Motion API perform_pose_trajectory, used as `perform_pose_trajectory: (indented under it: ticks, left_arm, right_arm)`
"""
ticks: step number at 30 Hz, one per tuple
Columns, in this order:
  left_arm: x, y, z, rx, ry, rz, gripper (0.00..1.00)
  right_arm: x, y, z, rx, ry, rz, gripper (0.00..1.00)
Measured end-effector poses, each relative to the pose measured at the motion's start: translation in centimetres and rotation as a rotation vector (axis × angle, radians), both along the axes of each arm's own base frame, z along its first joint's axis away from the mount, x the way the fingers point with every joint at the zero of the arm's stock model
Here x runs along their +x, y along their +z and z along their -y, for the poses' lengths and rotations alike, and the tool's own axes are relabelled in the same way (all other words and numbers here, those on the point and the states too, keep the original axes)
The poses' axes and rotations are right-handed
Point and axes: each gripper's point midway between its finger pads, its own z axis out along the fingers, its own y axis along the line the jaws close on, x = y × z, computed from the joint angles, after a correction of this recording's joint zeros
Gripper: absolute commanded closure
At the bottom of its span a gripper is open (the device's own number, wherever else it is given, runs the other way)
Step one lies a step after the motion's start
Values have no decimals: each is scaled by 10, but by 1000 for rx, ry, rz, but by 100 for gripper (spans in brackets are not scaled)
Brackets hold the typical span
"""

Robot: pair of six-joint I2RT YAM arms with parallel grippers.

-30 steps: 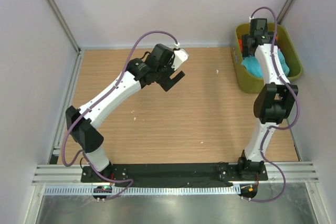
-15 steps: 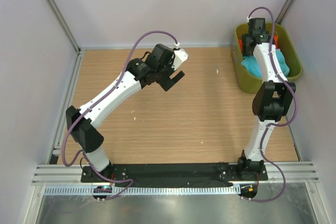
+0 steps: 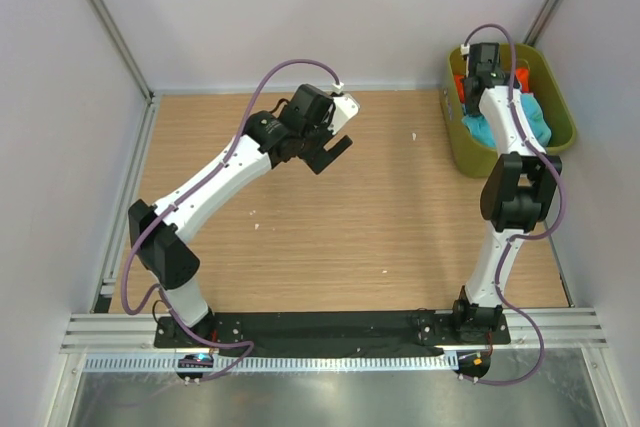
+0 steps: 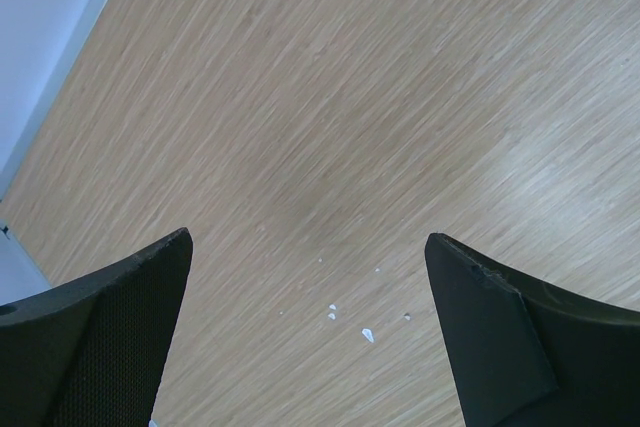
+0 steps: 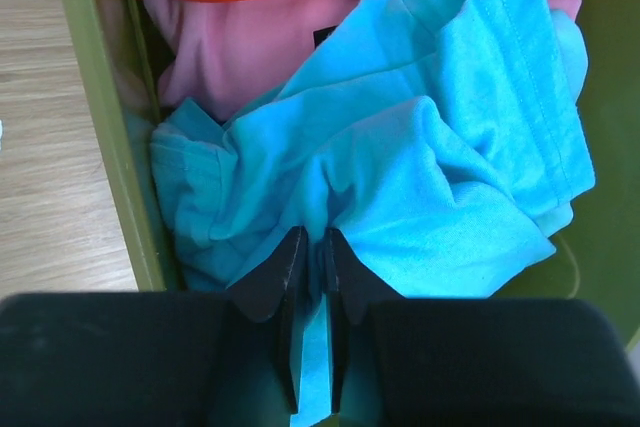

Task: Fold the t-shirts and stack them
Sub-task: Grab the tshirt from the pile, then move the tshirt to the center of the board

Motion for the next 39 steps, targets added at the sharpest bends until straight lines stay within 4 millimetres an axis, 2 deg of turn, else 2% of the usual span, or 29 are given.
perform_pose_trajectory:
  ticks: [1,2,5,8,12,15,17,20,22,24,26,29,31,34,36,37,38,39]
  left_arm:
    - [0,0,0,1,1,1,0]
    - [1,0,-1,2,3,3,0]
    - [2,1,-2,8,12,9,0]
    - [5,2,-6,19,30,24,0]
    - [18,6,-20,9,102,54,0]
    - [41,11,-49,-40,238,59,0]
    - [62,16,-78,-84,354,68,0]
    - [86,21,-121,-144,515,81,1]
    - [95,22,-152,-174,617,86,0]
    - [99,22,-170,-195,682,89,1]
    - [100,22,-176,-204,707,88,0]
    - [100,22,-173,-211,714,89,0]
    - [99,22,-172,-205,717,94,1]
    - [98,21,-174,-191,726,100,0]
    - [98,19,-178,-181,738,103,1]
    - [98,18,-181,-174,746,104,0]
    - [97,17,-182,-170,751,104,0]
    - [96,16,-184,-166,753,104,1]
  right_arm:
    - [-1,0,0,1,3,-2,89]
    - [-1,1,0,0,4,-1,97]
    - [-2,8,0,-8,8,9,99]
    - [-6,25,1,-23,11,35,99]
    - [-10,73,-2,-65,37,108,99]
    - [-13,126,-17,-96,86,211,99]
    - [-17,167,-40,-110,139,298,99]
    - [-26,221,-92,-115,254,421,99]
    - [-36,247,-132,-100,345,484,99]
    - [-46,268,-172,-78,435,538,99]
    - [-55,281,-205,-53,517,569,99]
    - [-76,295,-260,-6,655,602,99]
    - [-90,305,-289,28,729,633,99]
    - [-109,318,-319,79,813,670,99]
    - [-117,325,-326,110,841,687,98]
    - [-119,326,-326,121,844,691,92]
    - [-121,324,-322,123,839,687,52]
    - [-122,320,-320,126,832,678,38]
